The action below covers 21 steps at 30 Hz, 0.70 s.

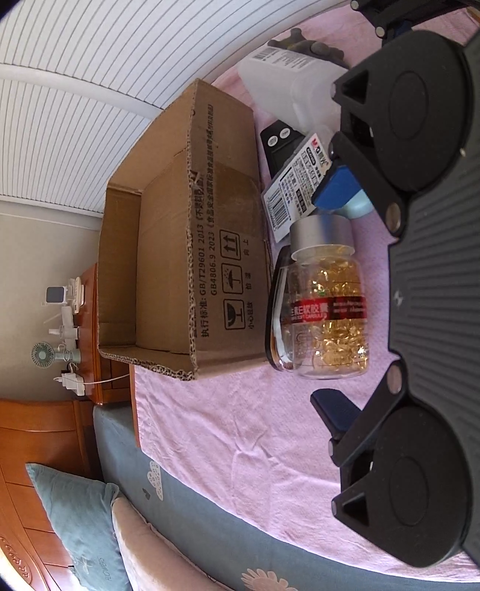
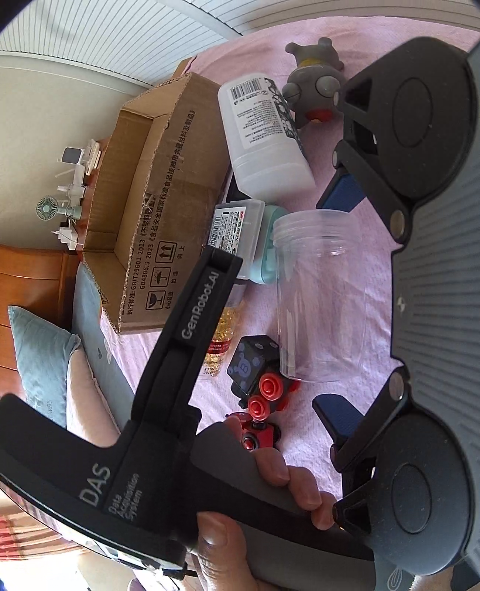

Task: Organize rigid objects
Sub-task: 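Close the left gripper on the jar while the right gripper grasps the clear cup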

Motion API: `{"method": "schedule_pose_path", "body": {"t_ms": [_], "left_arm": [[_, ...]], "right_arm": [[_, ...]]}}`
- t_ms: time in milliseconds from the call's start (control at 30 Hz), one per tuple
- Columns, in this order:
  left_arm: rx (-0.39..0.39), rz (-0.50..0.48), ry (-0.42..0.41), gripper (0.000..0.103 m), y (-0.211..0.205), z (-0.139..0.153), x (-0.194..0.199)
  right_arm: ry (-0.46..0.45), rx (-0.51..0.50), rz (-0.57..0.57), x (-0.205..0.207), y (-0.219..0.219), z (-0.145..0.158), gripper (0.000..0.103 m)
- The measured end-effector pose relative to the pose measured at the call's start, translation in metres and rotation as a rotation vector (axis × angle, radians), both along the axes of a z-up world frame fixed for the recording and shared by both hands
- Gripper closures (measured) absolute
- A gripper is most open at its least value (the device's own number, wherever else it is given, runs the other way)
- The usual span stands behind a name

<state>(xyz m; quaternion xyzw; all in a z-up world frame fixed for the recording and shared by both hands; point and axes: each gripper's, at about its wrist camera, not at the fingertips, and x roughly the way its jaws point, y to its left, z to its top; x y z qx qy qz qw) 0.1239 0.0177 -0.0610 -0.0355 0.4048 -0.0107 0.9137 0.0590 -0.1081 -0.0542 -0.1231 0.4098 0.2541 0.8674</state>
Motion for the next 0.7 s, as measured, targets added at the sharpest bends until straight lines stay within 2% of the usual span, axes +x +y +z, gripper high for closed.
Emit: {"method": "schedule_pose_path", "body": {"t_ms": [100,233,400,533,700], "left_arm": [[-0.002,0.018,-0.001,0.0,0.001,-0.003,0.003],[0.005,0.034,0.013,0.001,0.0,-0.005,0.004],[0.038,0.005,0.019,0.005,-0.003,-0.006,0.001],[0.077,-0.003,0.011,0.004,-0.001,-0.006,-0.006],[0.084,0.005,0.019,0.004,-0.005,-0.01,0.001]], "right_arm": [[-0.025,-0.011,-0.012,0.0,0.004,0.0,0.0],[-0.043,-0.03,-0.033,-0.002,0.005,0.002,0.01],[-0.049,-0.053,-0.063,-0.002,0.0,0.003,0.01],[-0.057,-0.084,-0.103,-0.003,-0.012,0.005,0.01],[-0.048,-0.071,-0.123,0.001,-0.016,0.004,0.01]]}}
